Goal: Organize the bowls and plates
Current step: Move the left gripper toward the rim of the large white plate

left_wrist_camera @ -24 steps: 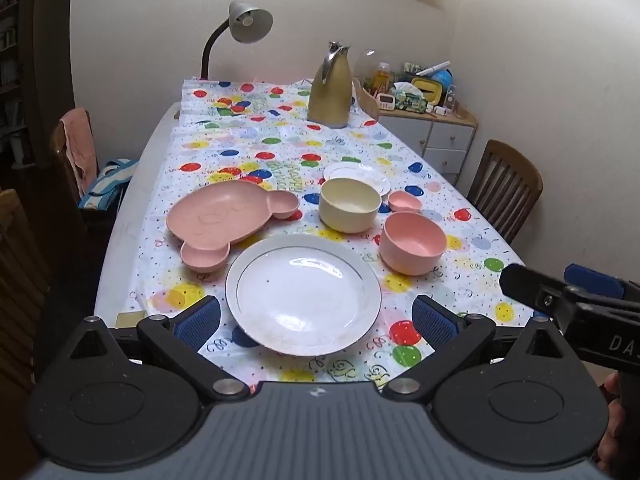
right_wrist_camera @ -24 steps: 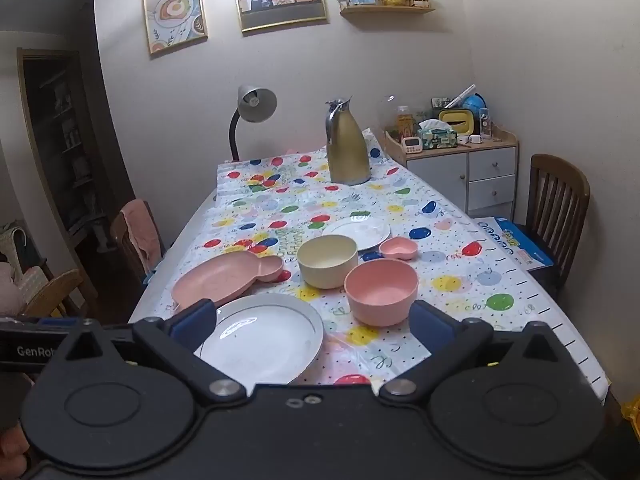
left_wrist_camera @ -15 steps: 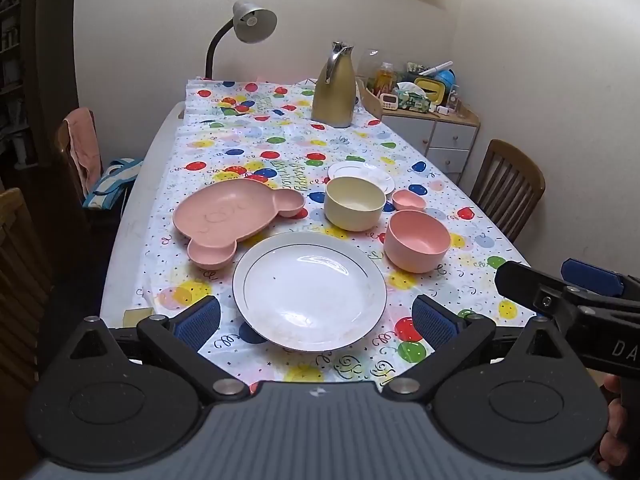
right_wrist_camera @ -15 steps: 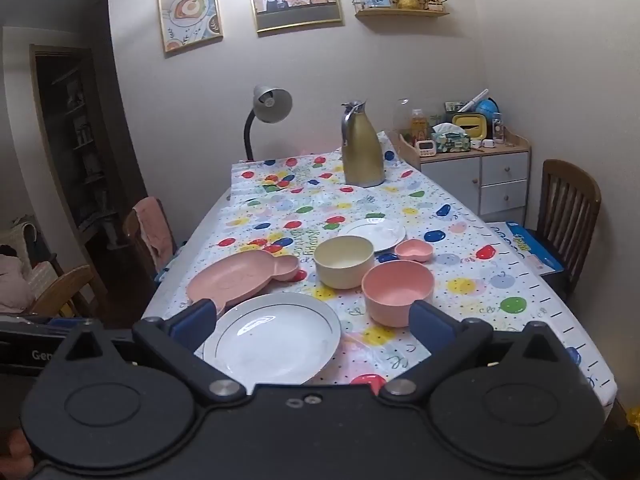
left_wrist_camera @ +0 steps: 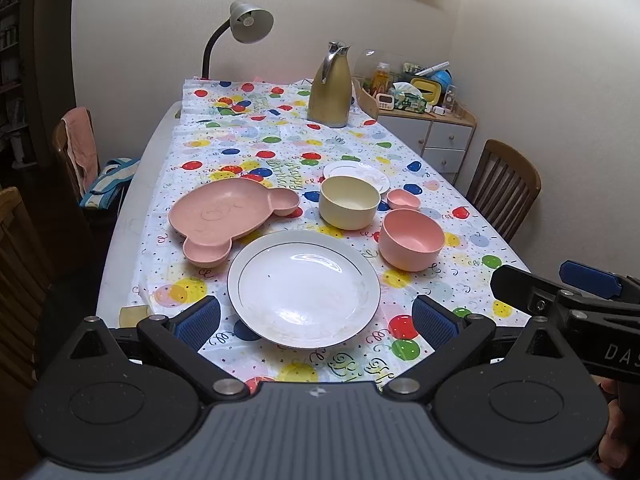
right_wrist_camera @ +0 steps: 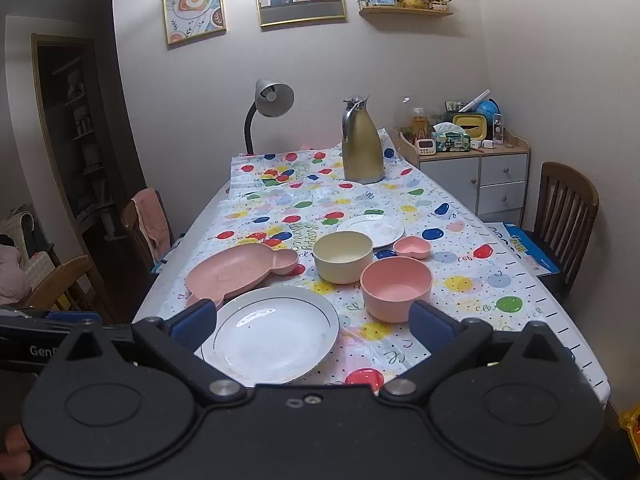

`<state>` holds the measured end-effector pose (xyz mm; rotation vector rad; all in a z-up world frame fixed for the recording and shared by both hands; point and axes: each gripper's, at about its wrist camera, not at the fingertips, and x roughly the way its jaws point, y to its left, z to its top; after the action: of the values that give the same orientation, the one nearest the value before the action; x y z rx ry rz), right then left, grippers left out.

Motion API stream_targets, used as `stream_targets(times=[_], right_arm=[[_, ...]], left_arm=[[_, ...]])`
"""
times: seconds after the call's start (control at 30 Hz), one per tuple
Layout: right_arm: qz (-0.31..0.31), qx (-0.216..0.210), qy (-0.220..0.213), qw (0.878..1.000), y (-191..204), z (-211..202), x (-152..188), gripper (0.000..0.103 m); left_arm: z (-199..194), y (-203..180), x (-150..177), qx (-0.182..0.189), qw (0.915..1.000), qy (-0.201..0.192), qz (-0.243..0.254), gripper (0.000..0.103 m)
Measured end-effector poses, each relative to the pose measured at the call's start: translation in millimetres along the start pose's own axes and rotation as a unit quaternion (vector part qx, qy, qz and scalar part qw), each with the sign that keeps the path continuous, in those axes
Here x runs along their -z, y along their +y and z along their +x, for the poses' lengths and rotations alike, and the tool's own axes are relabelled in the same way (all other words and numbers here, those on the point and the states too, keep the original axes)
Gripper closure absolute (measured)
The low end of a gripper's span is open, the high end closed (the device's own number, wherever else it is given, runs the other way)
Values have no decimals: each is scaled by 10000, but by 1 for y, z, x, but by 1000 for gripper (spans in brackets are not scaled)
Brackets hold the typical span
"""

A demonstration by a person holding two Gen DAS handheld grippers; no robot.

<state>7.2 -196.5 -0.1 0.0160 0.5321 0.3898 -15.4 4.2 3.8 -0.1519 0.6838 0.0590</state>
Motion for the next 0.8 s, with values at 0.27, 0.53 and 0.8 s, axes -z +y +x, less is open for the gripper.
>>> stream_targets(times=[0.27, 0.53, 0.8], right_arm=[[14, 15, 5, 10000, -2, -3, -1, 1], [40, 0, 27, 10000, -4, -2, 0, 1], [-58, 27, 65, 10000, -3, -1, -1, 1]], left_arm=[[2, -5, 0, -10, 10000, 25, 17, 0], [6, -7, 3, -11, 9999, 106, -13, 0], [4, -5, -3, -61, 9999, 86, 32, 0]])
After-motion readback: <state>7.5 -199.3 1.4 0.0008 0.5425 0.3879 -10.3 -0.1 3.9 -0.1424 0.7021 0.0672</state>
